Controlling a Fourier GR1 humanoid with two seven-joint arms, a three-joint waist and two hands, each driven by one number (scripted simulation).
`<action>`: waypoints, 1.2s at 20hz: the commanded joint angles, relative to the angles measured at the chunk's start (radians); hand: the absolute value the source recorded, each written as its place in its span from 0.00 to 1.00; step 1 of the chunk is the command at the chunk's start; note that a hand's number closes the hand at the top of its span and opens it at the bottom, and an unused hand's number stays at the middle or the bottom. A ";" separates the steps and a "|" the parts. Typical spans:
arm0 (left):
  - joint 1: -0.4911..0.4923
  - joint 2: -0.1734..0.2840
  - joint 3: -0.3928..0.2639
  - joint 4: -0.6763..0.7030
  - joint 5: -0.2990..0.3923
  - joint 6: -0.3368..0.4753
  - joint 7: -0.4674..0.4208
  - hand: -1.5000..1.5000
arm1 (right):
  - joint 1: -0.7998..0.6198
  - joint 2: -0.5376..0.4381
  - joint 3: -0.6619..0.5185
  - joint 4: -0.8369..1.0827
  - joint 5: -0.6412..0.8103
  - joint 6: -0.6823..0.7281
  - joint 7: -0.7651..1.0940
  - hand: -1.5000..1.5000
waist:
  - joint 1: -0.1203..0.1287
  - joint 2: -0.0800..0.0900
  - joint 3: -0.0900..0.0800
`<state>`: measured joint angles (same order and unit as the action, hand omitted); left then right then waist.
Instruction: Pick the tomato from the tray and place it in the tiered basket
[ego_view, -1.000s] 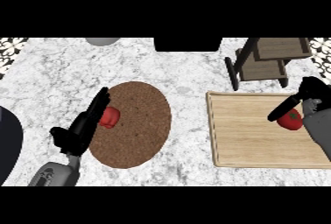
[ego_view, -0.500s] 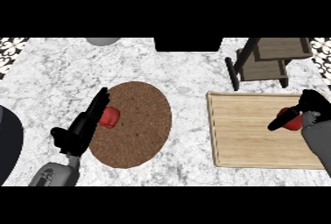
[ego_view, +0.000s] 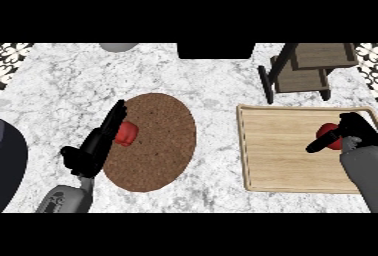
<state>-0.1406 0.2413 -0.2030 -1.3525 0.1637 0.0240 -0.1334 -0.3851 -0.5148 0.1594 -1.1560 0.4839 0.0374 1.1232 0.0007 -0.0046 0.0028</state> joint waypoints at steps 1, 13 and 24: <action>0.004 -0.049 -0.026 -0.010 -0.028 0.022 0.040 0.50 | 0.007 0.047 -0.043 -0.011 0.043 -0.098 0.032 1.00 | 0.000 0.004 -0.003; 0.056 -0.046 0.019 -0.068 -0.059 -0.027 0.082 0.50 | -0.066 0.079 -0.087 0.031 0.217 -0.075 -0.039 1.00 | 0.005 0.004 -0.003; 0.074 -0.008 0.114 0.023 -0.025 -0.033 0.022 0.50 | 0.072 0.038 -0.175 -0.303 0.379 -0.033 0.335 1.00 | -0.120 -0.044 -0.017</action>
<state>-0.0955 0.2300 -0.1022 -1.3460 0.1286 -0.0135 -0.1266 -0.3270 -0.4486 0.0299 -1.3559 0.8160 -0.0227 1.1920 -0.0791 -0.0375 -0.0061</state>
